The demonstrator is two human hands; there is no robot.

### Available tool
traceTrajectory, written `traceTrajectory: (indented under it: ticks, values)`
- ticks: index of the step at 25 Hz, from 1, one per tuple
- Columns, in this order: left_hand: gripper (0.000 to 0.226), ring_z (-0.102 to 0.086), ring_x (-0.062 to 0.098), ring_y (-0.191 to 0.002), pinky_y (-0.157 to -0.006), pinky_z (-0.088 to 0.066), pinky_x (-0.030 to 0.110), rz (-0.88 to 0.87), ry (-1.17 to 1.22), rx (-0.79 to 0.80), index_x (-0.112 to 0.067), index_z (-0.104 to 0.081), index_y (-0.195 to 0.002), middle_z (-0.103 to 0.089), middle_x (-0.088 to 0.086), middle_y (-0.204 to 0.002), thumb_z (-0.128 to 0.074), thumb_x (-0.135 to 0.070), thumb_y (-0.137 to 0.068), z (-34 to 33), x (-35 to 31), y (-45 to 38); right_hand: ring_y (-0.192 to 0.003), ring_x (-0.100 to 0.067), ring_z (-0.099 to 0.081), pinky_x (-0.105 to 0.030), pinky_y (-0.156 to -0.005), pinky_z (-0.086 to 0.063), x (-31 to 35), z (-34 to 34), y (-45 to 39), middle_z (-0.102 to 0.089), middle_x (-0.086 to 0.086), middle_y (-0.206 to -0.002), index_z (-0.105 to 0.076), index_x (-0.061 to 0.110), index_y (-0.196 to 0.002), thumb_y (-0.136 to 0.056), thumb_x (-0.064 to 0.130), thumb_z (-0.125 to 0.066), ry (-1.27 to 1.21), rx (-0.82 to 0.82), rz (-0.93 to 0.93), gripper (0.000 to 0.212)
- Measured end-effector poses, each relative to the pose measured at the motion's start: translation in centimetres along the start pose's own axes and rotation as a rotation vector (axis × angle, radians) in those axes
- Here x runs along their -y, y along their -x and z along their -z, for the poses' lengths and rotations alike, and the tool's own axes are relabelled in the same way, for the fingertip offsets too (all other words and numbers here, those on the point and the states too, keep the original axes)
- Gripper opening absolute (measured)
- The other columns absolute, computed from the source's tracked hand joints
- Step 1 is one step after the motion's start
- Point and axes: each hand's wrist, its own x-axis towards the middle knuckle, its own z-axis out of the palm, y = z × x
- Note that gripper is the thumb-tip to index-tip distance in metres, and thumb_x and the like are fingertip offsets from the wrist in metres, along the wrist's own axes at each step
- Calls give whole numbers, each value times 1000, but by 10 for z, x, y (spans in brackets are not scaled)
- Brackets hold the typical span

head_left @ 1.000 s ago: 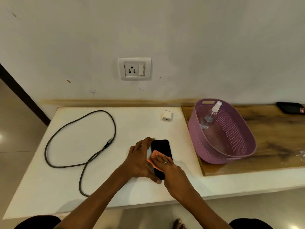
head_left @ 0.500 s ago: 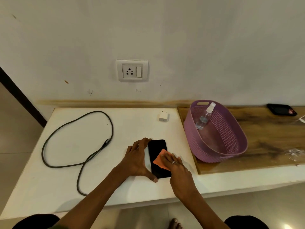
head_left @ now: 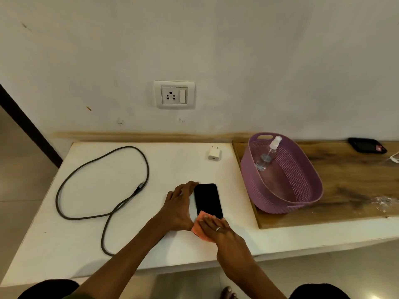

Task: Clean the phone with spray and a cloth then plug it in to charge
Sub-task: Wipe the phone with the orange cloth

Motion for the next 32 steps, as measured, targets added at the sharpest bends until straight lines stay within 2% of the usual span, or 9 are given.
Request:
traceTrajectory:
  ticks: [5, 8, 10, 16, 20, 22, 24, 27, 32]
  values:
    - [152, -19, 18, -143, -116, -16, 37, 46, 18, -7, -40, 2, -145, -14, -10, -153, -75, -84, -22, 0, -2, 2, -148, -23, -9, -31, -116, -22, -16, 1, 9, -6, 3, -161, -1, 27, -150, -94, 20, -53, -121, 6, -178, 77]
    - [153, -19, 18, -143, -115, -15, 36, 46, 27, -15, -40, 1, -146, -16, -10, -153, -75, -83, -20, -2, -1, 2, -145, -16, -22, -25, -114, -21, -7, 11, 11, -22, -9, -158, 21, 20, -143, -76, 41, -74, 6, -78, -164, 118]
    - [154, -13, 16, -146, -116, -13, 34, 28, 16, -4, -37, 2, -149, -13, -10, -155, -78, -79, -25, -2, 0, 0, -148, -15, -6, -24, -115, -16, 2, 9, 17, -2, -7, -160, 30, 20, -141, -50, 70, -72, 192, -50, -146, 146]
    - [145, -7, 15, -148, -118, -13, 36, -1, -5, -2, -33, 2, -152, -12, -7, -158, -77, -71, -37, 0, 0, 0, -144, -18, 20, -17, -114, -2, 9, -4, 41, 36, 2, -152, 27, 39, -139, -56, 65, -58, 371, -71, -93, 122]
    - [150, -6, 16, -148, -119, -9, 38, 3, -3, 3, -34, 4, -151, -7, -8, -158, -79, -76, -33, 0, -1, 3, -144, -36, 21, -40, -117, 8, -3, -4, 35, 28, -24, -151, 20, -4, -142, -10, 93, -54, 428, 5, -89, 180]
    - [152, -7, 17, -148, -119, -9, 39, 4, -8, 6, -35, 5, -150, -6, -9, -158, -79, -77, -31, 1, -2, 3, -148, -27, 12, -28, -116, -20, -8, -9, 36, 23, -27, -152, 13, -11, -142, -3, 95, -49, 330, -67, -80, 185]
    - [154, -7, 18, -148, -119, -9, 39, 9, -14, 13, -35, 5, -150, -6, -9, -158, -79, -78, -29, 2, -3, 3, -142, 5, -19, -8, -98, -39, -10, 9, 38, 26, -16, -154, 7, 8, -148, -28, 83, -67, -22, 75, -105, 159]
    - [154, -10, 17, -146, -119, -11, 38, 37, -7, 14, -36, 2, -149, -10, -10, -156, -79, -78, -26, 2, -6, 3, -147, -4, -3, -21, -117, -7, -3, 6, 40, 14, 22, -155, -18, 36, -148, -85, 3, -54, -178, -50, -106, 80]
    - [151, -15, 18, -144, -119, -16, 39, 40, -2, 30, -36, 1, -149, -15, -8, -154, -79, -78, -28, 0, -4, 1, -147, -26, -18, -35, -115, -27, -2, 19, -7, -14, 2, -160, -6, 25, -151, -96, 11, -49, -394, -111, -333, 72]
